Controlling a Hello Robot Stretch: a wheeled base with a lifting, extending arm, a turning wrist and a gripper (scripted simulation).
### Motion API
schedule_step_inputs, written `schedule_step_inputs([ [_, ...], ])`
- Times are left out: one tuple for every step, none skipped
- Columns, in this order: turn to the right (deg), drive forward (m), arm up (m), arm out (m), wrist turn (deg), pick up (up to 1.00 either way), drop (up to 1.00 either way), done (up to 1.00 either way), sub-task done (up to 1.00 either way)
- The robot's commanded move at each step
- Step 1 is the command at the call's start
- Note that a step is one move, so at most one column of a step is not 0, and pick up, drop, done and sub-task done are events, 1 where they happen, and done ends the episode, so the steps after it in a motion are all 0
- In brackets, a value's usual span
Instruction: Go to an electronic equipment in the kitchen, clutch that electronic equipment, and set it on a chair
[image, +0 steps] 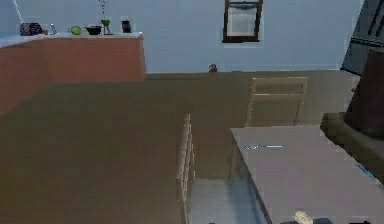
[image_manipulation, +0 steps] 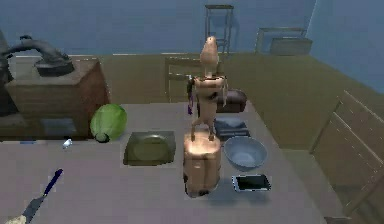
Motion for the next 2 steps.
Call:
schedule_step_inputs([
  [21.0, 0.00, 0.00, 0.00, 0.0, 0.00, 0.00, 0.00, 0.00],
  [0.0, 0.00, 0.50, 0.00, 0.0, 0.00, 0.00, 0.00, 0.00],
])
